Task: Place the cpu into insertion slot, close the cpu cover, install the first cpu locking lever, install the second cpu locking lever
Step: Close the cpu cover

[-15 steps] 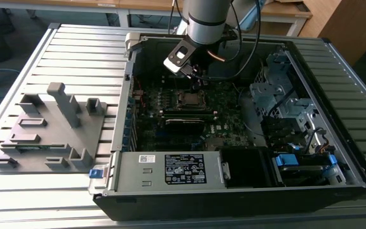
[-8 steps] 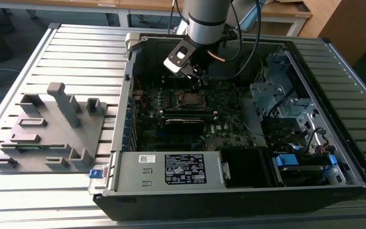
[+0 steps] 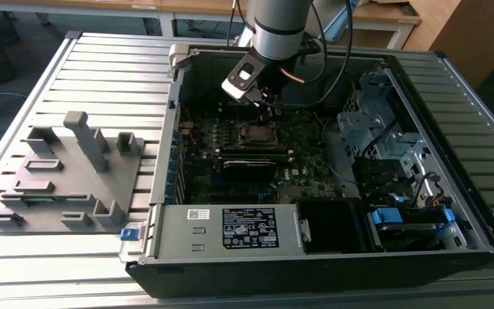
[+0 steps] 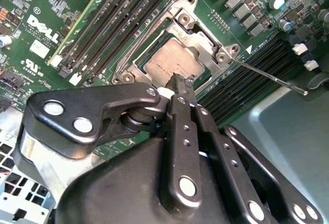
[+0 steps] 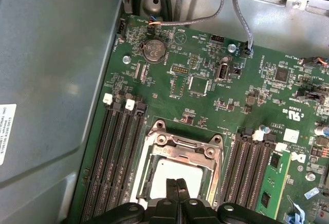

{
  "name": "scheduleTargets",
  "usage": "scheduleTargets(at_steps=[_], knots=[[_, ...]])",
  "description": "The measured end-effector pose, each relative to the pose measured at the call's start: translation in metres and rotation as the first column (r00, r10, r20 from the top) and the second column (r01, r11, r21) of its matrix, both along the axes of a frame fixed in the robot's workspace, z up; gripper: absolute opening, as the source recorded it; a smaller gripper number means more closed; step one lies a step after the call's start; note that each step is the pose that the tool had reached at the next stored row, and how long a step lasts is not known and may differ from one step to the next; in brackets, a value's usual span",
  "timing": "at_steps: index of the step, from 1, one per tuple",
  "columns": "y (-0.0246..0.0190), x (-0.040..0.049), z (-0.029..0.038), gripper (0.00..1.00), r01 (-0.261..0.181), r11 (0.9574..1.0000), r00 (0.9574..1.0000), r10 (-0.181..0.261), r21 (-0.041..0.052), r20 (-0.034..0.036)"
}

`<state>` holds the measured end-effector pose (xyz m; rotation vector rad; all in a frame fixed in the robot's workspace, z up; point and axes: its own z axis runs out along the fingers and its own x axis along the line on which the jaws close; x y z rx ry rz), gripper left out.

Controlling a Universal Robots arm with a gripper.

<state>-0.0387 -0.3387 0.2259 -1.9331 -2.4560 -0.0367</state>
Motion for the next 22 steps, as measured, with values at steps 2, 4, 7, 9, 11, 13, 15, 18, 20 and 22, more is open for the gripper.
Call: scheduleTargets(at_steps=[2,4,7,9,11,13,15,18,20,22], knots=[[0.0,0.0,0.0,0.1,-0.011,0.9999,0.9999,0.011,0.0,0.0],[0.0,0.0,0.0,0.1,-0.023,0.9997,0.9997,0.023,-0.0001,0.0],[0.0,0.0,-0.0001,0.1,-0.038,0.9993,0.9993,0.038,0.0,0.0],[0.0,0.0,-0.0001,0.1,-0.046,0.9989,0.9989,0.046,-0.0001,0.0],[0.0,0.0,-0.0001,0.1,-0.054,0.9986,0.9986,0.054,-0.0001,0.0],[0.0,0.0,-0.0001,0.1,-0.062,0.9981,0.9981,0.062,-0.0001,0.0],[0.0,0.0,-0.0001,0.1,-0.07,0.9975,0.9975,0.07,-0.0001,0.0],[0.0,0.0,-0.0001,0.1,-0.082,0.9967,0.9967,0.082,-0.0001,0.0],[0.0,0.0,-0.0001,0.1,-0.089,0.9961,0.9961,0.089,-0.0001,0.0],[0.0,0.0,-0.0001,0.1,-0.095,0.9955,0.9955,0.095,-0.0001,0.0]])
